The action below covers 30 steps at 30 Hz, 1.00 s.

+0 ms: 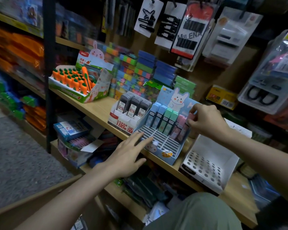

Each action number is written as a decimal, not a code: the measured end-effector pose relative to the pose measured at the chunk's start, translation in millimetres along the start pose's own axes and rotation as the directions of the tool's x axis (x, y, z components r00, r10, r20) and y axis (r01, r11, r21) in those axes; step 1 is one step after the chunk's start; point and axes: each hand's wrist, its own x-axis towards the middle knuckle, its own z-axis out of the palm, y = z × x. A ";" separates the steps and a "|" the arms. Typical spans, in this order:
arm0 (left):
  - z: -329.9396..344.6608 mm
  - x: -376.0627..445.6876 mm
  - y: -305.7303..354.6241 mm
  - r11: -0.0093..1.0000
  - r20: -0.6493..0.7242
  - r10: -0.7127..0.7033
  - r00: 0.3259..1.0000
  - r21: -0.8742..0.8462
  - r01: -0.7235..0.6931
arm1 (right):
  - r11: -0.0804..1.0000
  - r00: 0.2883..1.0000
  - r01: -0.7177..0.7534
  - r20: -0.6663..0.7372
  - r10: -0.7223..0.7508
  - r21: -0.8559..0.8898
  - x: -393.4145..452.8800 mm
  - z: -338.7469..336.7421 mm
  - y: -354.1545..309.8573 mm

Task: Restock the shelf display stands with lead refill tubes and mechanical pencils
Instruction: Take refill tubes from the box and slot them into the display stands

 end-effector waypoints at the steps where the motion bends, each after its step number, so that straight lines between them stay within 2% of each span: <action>1: -0.1 0.2 -0.4 1.000 0.001 0.000 1.000 -0.003 0.000 | 1.000 1.000 -0.001 0.001 0.001 0.014 0.6 2.0 0.7; 4: 1.6 -0.3 -1.6 1.000 -0.007 0.003 1.000 0.007 -0.003 | 0.997 1.000 -0.011 0.012 0.010 0.076 1.1 4.9 4.2; 10: 4.6 -0.2 -0.9 1.000 -0.032 -0.007 0.999 0.015 0.008 | 1.000 0.997 0.006 0.073 -0.007 0.018 2.8 4.8 12.4; 21: 8.2 -5.8 -2.3 0.999 -0.067 -0.042 0.997 -0.033 0.040 | 0.998 0.998 0.044 -0.047 -0.043 0.037 -1.2 19.5 15.5; 27: 10.6 -6.9 -2.6 0.999 -0.085 -0.045 0.995 -0.026 0.043 | 0.997 0.998 0.065 -0.006 -0.066 -0.028 -7.0 23.7 9.5; 30: 6.1 -9.2 -0.4 0.999 -0.053 -0.041 0.998 -0.029 0.040 | 0.999 0.999 0.039 -0.030 -0.038 0.036 -15.7 20.8 5.4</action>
